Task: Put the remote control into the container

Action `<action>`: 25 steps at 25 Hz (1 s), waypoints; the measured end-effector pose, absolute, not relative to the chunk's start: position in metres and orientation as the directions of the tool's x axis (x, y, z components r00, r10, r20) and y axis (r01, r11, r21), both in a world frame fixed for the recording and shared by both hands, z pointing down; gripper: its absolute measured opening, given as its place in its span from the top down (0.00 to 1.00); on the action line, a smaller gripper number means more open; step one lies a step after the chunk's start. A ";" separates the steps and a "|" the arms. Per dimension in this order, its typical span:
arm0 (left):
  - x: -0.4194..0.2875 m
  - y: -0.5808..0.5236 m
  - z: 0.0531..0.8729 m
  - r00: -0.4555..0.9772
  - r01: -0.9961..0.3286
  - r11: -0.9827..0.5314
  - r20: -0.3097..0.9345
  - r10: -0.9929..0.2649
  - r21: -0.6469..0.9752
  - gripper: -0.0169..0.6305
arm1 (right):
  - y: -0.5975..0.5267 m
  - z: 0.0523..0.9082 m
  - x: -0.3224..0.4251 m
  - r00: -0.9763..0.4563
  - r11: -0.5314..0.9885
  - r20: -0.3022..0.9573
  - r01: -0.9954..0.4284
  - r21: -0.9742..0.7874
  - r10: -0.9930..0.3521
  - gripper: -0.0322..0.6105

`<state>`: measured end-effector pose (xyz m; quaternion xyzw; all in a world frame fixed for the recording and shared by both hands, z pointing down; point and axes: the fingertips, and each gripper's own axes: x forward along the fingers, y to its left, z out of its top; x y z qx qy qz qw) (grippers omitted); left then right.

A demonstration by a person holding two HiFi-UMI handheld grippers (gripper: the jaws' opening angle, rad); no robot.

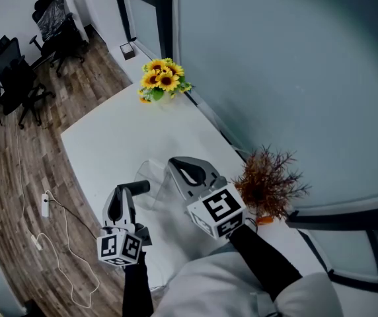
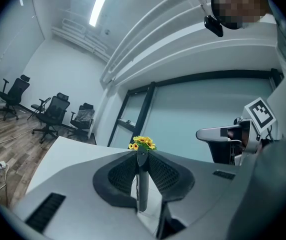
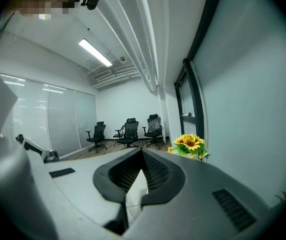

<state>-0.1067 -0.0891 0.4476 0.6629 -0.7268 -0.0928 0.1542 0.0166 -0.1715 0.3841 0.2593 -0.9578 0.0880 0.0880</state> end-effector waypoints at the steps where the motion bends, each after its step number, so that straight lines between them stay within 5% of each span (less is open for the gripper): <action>1: -0.106 -0.089 0.448 -0.072 -0.935 0.103 0.103 -0.992 0.338 0.86 | -0.171 0.384 0.017 -0.850 0.850 0.214 -0.512 -0.124 -0.481 0.94; 25: -0.097 -0.097 0.464 -0.042 -0.937 0.087 0.138 -0.990 0.338 0.86 | -0.172 0.389 0.017 -0.850 0.850 0.223 -0.511 -0.126 -0.478 0.94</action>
